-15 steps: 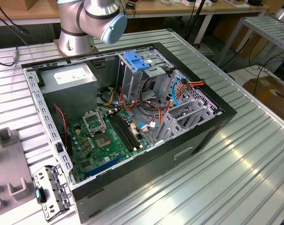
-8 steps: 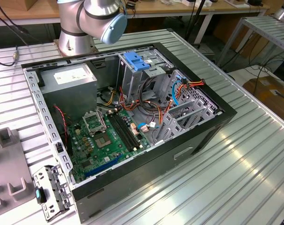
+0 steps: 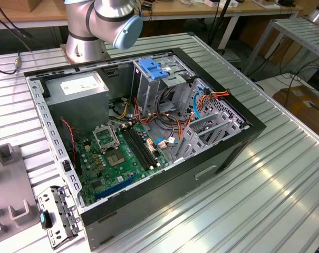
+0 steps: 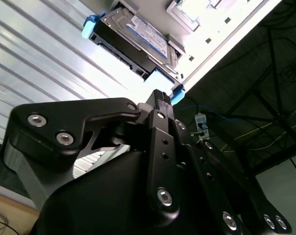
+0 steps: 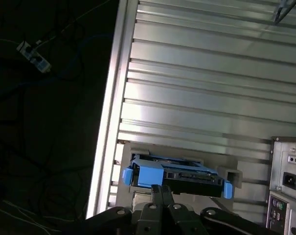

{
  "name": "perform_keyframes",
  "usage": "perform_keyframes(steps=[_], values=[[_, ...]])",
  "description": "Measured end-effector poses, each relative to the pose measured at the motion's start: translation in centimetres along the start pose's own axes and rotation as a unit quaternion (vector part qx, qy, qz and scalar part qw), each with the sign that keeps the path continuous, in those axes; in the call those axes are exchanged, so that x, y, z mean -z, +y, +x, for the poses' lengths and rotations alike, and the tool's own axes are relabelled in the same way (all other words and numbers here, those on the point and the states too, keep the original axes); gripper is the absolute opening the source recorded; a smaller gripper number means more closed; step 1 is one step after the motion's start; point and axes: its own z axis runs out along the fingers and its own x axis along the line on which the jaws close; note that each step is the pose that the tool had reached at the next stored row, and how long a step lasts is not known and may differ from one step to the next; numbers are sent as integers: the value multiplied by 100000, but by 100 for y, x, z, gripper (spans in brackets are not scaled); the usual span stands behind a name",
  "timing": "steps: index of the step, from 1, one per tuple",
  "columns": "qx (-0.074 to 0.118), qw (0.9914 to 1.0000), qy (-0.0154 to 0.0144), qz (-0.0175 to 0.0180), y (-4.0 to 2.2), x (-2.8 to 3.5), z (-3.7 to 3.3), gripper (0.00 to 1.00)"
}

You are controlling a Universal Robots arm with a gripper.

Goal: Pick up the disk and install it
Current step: 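Pick up the disk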

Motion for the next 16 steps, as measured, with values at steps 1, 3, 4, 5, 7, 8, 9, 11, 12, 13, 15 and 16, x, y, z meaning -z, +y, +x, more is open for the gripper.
perform_keyframes(steps=[1,3,4,5,7,8,9,11,12,13,15,16], values=[[620,99998,29,-13,0,0,0,11],[1298,99992,60,-28,0,0,0,11],[1802,99984,82,-42,0,0,0,11],[2169,99976,97,-49,0,0,0,11],[2762,99962,122,-62,0,0,0,11],[3058,99953,137,-68,0,0,0,11],[3382,99943,151,-75,0,0,0,11],[3893,99924,175,-86,0,0,0,11],[4113,99915,185,-93,0,0,0,11],[4444,99901,197,-101,0,0,0,11],[5591,99843,251,-125,0,0,0,11],[6067,99815,272,-138,0,0,0,11]])
